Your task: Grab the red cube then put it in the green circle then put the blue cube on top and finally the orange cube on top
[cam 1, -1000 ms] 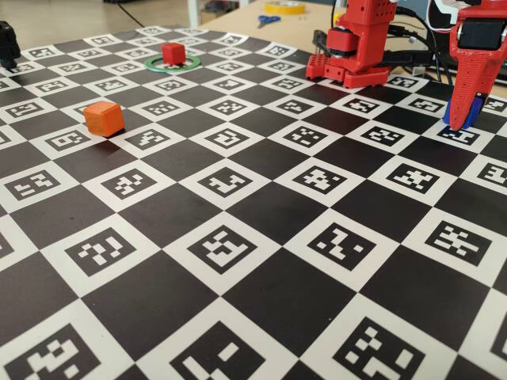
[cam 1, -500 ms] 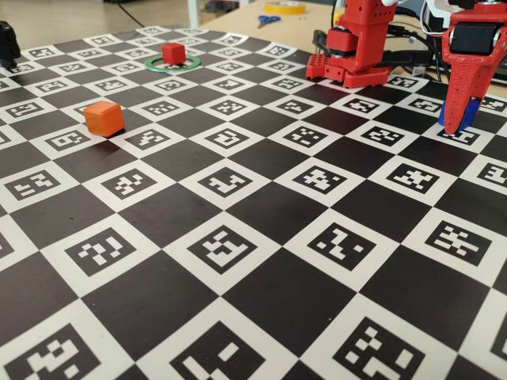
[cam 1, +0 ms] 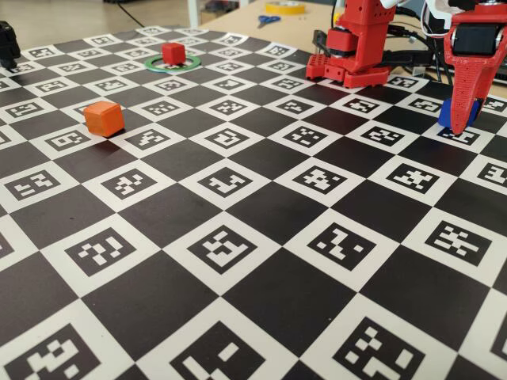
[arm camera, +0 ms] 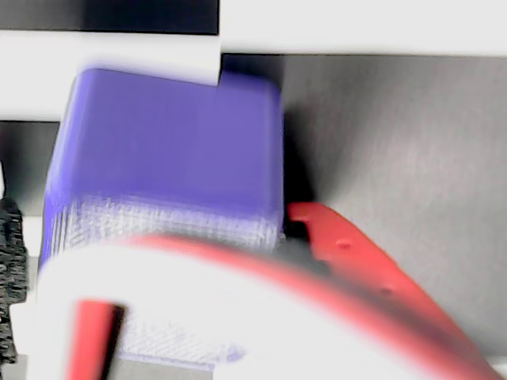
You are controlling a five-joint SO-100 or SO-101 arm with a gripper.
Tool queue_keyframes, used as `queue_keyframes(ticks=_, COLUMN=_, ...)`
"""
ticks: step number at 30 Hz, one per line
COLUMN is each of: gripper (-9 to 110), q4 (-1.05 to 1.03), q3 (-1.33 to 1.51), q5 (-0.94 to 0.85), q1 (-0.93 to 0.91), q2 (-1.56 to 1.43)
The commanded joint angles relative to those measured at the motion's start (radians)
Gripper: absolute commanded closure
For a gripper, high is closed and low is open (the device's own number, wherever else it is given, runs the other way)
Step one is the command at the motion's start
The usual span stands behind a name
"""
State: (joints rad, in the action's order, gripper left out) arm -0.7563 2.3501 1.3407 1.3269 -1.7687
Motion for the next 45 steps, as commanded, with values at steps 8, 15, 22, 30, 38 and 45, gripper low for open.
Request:
queue_keyframes(ticks=8, gripper=80, q4=0.052, q3=0.014, q5=-0.017, q1=-0.051, q2=-0.071)
queue_keyframes(ticks=15, gripper=84, q4=0.071, q3=0.02, q5=-0.025, q1=-0.051, q2=-0.067)
queue_keyframes(ticks=22, gripper=87, q4=0.091, q3=0.028, q5=-0.021, q1=-0.061, q2=-0.077)
queue_keyframes(ticks=30, gripper=86, q4=0.038, q3=0.006, q5=-0.072, q1=-0.092, q2=-0.104)
queue_keyframes(ticks=38, gripper=87, q4=-0.121, q3=-0.112, q5=-0.155, q1=-0.146, q2=-0.133)
queue_keyframes(ticks=45, gripper=88, q4=-0.273, q3=-0.247, q5=-0.357, q1=-0.282, q2=-0.147)
